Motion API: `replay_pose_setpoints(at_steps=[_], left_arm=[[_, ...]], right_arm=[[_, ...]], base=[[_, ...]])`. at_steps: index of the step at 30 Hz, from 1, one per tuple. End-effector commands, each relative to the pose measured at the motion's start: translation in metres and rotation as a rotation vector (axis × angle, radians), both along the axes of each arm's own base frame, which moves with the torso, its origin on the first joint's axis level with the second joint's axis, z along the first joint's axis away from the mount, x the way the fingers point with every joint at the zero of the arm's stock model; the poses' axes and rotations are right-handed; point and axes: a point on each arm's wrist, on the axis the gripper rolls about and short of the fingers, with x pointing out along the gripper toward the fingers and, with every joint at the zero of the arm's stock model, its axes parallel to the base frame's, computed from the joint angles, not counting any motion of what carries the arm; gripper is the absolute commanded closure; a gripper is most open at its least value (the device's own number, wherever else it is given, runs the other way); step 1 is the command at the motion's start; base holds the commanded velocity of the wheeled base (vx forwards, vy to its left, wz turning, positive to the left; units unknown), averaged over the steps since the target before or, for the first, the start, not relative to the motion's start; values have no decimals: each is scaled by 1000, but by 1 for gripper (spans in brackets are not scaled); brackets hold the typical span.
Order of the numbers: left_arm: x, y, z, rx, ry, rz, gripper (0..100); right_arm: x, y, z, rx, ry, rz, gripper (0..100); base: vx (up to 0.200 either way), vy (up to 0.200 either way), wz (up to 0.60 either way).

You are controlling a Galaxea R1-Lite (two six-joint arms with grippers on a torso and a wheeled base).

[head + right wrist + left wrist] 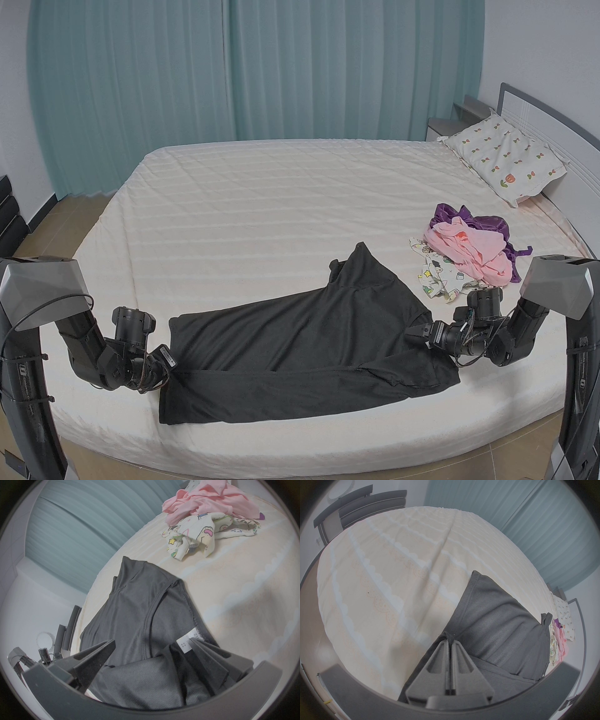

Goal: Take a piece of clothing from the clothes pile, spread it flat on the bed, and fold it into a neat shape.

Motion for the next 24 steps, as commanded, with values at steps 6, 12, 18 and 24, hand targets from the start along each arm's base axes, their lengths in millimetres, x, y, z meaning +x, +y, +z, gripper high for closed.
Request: replay_pose_setpoints(at_steps=[6,12,18,24], left_arm=[[0,0,0,0,-1,0,100],[0,-1,0,-2,1,-3,100],[0,0,-1,-1,4,-1,100],[0,0,-1,-1,2,-1,100]], right_arm=[[-12,1,-4,19,-59,75,0],[-11,2,-12,16,-50,86,0],[-14,4,-17,-9,-46,114,100],[-15,2,-14,-10,-51,109,100]], base=[[0,0,0],[0,0,0],[0,0,0],[0,0,0]])
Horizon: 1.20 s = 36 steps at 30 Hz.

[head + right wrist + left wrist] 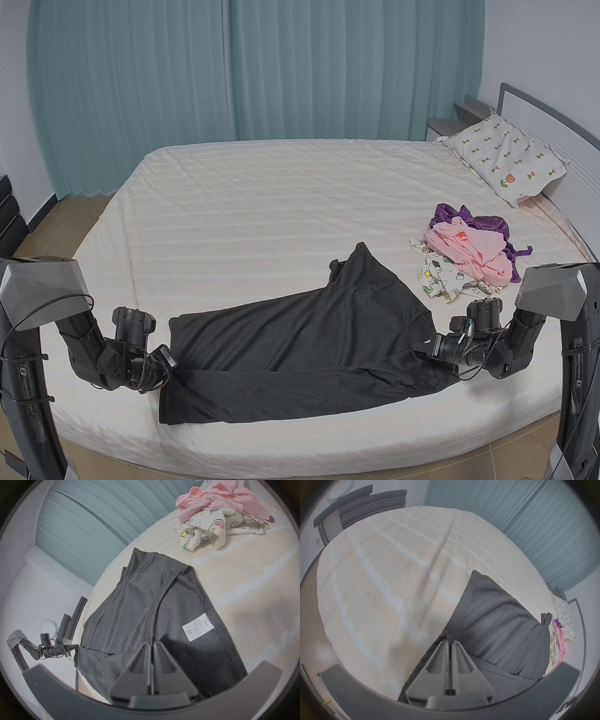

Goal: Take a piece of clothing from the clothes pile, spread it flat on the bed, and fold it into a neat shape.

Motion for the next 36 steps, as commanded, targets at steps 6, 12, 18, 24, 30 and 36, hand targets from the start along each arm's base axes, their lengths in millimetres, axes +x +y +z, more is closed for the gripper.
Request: replay_pose_setpoints(at_steps=[6,12,18,24,30,36], left_arm=[[0,0,-2,1,5,1,100],[0,0,-5,4,15,1,100],[0,0,-5,4,15,-1,100],[0,-1,-6,8,17,-2,100],[-1,-2,-8,13,23,-6,100],[0,-2,-5,14,13,-3,0]], right_arm=[[0,-5,6,11,-18,-20,100],[7,-14,19,57,-51,-80,100],[13,-21,18,63,-58,-107,100],[16,-22,16,63,-61,-110,100],[19,-18,7,57,-43,-104,0],[17,-19,14,54,-55,-140,0]], base=[[0,0,0],[0,0,0],[0,0,0],[0,0,0],[0,0,0],[0,0,0]])
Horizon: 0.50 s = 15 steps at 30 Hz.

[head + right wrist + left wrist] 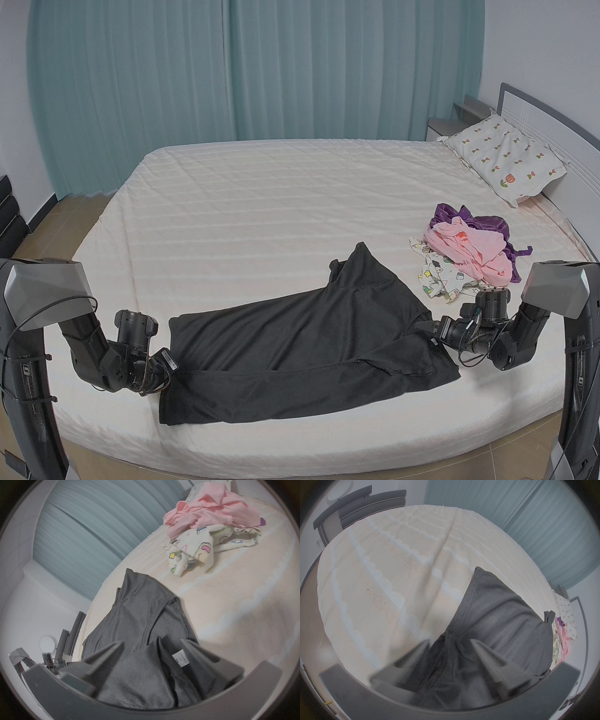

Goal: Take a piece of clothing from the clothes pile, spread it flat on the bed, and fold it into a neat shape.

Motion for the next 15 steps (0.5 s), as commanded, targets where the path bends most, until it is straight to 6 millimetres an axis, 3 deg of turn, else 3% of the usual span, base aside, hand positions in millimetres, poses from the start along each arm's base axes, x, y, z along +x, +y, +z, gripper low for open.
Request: replay_pose_setpoints(at_steps=[1,7,11,15], left_arm=[[0,0,2,-1,-5,4,0],[2,8,16,-30,-53,22,0],[-5,8,31,-90,-79,-15,0],[-8,6,32,-110,-74,-29,0]], right_arm=[[-3,0,9,11,-2,-34,0],[-15,18,59,160,5,-138,0],[-18,42,59,133,59,-151,0],[-26,63,54,120,111,-199,0]], base=[[0,0,0],[0,0,0],[0,0,0],[-50,0,0]])
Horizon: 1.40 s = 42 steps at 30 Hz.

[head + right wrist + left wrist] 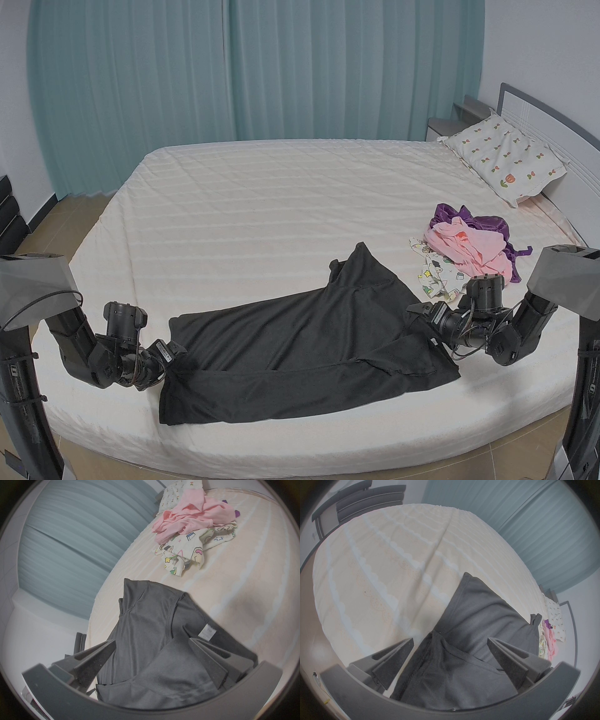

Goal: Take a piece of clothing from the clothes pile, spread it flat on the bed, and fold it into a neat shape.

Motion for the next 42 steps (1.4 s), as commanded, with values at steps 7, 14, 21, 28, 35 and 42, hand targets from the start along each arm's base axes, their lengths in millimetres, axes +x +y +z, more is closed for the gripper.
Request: replay_pose_setpoints(at_steps=[7,14,21,28,35,42], left_arm=[[-3,1,10,-34,-21,3,0],[0,5,5,-35,-13,17,0],[0,5,2,-34,-5,18,0],[2,5,1,-33,-5,19,0],[3,6,0,-32,-6,22,0],[3,7,0,-32,-4,25,0]], right_arm=[[-34,44,-17,9,132,-71,0],[-34,50,-31,-41,150,-105,0],[-31,50,-32,-53,136,-139,0],[-23,49,-33,-23,94,-174,0],[-14,46,-32,9,80,-212,0],[-15,51,-37,-26,81,-237,0]], base=[[-200,0,0],[-29,0,0],[0,0,0],[0,0,0],[0,0,0],[0,0,0]])
